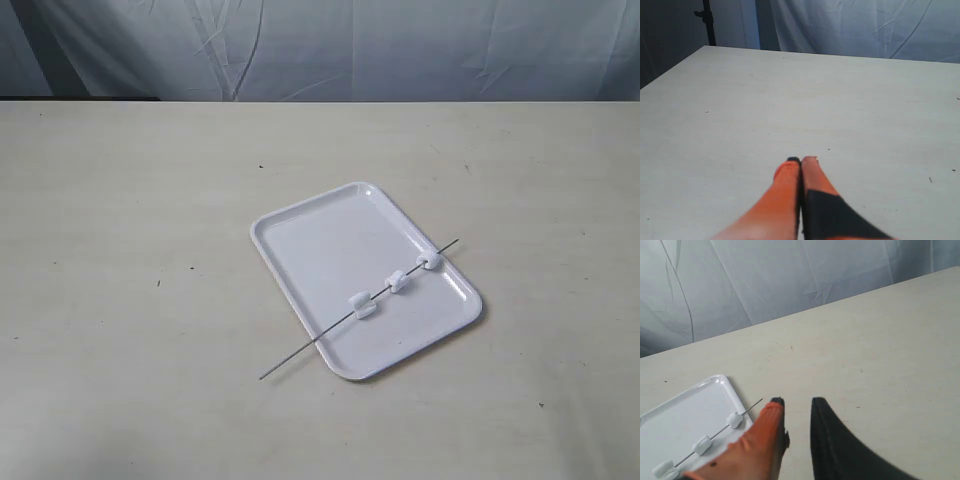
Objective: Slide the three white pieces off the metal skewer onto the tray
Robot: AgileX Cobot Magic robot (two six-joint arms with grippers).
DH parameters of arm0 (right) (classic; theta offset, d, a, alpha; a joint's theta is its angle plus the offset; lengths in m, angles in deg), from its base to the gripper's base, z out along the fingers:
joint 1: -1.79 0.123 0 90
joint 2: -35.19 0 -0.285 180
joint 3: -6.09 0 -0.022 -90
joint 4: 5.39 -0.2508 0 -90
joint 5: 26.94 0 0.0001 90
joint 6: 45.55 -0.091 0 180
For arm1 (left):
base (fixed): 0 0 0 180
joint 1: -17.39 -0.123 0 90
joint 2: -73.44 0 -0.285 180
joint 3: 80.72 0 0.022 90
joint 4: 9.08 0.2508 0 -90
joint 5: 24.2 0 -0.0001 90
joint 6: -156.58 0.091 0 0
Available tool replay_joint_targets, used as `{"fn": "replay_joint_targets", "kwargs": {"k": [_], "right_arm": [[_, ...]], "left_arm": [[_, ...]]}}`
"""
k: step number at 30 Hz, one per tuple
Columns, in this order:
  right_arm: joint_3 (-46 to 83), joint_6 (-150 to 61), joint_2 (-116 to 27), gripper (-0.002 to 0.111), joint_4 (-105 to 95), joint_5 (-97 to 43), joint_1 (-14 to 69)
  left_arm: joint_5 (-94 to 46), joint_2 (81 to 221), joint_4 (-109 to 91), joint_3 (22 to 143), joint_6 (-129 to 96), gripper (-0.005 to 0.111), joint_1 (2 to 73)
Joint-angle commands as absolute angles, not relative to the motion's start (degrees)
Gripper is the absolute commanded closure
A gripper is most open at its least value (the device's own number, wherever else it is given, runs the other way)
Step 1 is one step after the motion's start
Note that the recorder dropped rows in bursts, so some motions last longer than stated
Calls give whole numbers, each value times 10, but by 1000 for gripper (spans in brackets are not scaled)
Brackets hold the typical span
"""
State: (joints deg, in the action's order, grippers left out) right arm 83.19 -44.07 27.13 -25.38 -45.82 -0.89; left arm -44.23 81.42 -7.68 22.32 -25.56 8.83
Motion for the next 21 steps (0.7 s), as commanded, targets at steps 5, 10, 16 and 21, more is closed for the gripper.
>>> {"fn": "replay_joint_targets", "kwargs": {"k": [5, 10, 16, 21], "right_arm": [[833, -440, 274, 89, -253, -453, -9], [833, -440, 274, 89, -253, -453, -9], [833, -440, 274, 89, -253, -453, -9], [833, -440, 274, 89, -253, -453, -9]], "left_arm": [[-435, 812, -76, 221, -259, 107, 90], [-435, 812, -76, 221, -259, 107, 90], [-435, 812, -6, 221, -258, 107, 90], [-435, 812, 19, 221, -258, 107, 90]]}}
